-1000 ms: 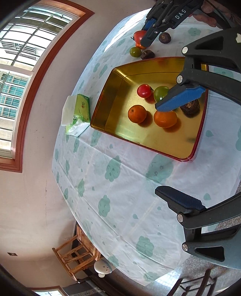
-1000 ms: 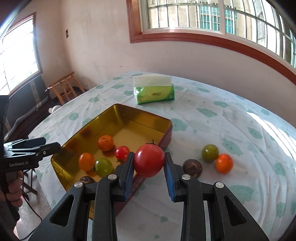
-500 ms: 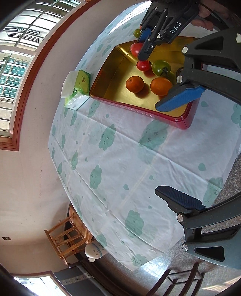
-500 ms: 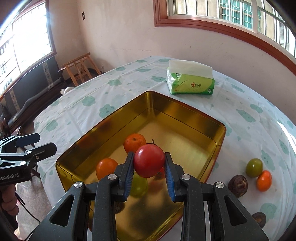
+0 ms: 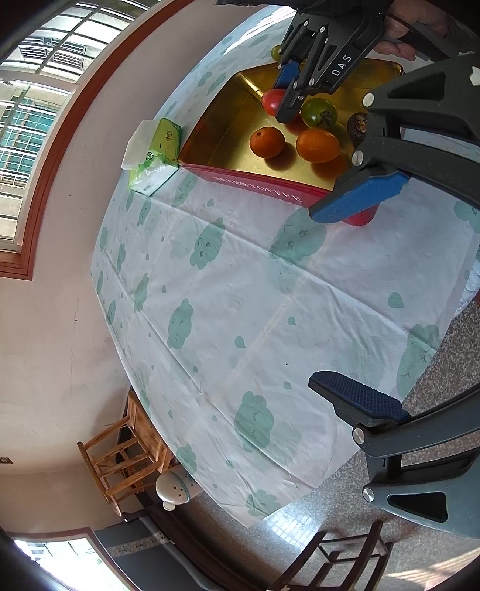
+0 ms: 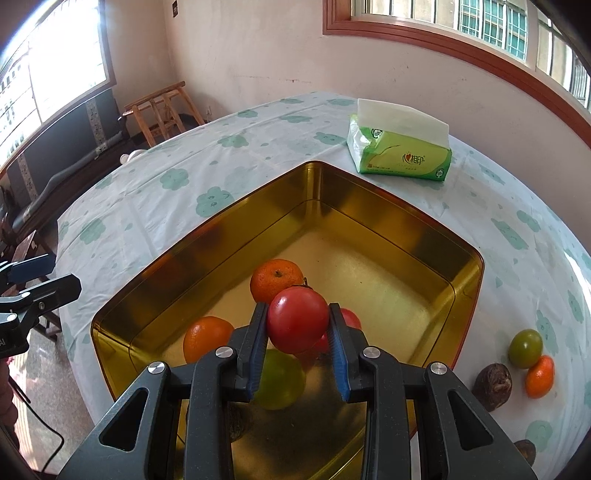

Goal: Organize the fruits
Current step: 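Carry the second red tomato into the tin tray and open the right tool, then move the open right tool to a dark brown dried fruit and close it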

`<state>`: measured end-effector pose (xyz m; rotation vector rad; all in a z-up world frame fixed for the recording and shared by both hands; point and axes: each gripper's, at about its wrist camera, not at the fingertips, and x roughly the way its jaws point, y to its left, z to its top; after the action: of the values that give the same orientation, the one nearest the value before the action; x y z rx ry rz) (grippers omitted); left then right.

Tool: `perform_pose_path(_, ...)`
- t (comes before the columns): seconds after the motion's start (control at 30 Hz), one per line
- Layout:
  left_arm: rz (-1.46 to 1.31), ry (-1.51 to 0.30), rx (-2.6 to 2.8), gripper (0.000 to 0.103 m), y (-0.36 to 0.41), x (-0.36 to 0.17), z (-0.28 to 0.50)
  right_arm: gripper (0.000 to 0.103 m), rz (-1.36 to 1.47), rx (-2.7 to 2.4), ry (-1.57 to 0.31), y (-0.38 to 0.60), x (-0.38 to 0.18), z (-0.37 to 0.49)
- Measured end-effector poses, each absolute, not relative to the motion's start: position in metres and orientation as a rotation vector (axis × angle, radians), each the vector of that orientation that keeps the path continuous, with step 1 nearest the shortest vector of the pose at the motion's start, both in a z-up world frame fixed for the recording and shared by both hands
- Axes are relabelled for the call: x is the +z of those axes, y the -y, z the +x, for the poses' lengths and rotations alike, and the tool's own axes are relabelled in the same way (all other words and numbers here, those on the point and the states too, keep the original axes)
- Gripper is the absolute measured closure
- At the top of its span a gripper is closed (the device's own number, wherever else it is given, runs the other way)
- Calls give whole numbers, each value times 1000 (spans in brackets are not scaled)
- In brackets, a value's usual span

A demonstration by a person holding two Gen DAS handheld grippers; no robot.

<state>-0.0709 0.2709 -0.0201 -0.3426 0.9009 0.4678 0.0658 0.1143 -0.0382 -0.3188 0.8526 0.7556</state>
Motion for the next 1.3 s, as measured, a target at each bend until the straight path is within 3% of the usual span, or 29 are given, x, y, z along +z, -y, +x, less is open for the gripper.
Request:
perform_pose_path(0.73, -356, -900, 442, 24, -261, -18, -71, 69, -248, 764, -803, -98, -20, 56)
perform_pose_path(1.3, -281, -891, 268, 24, -200, -5, -42, 61, -139, 483, -759, 51, -11, 45)
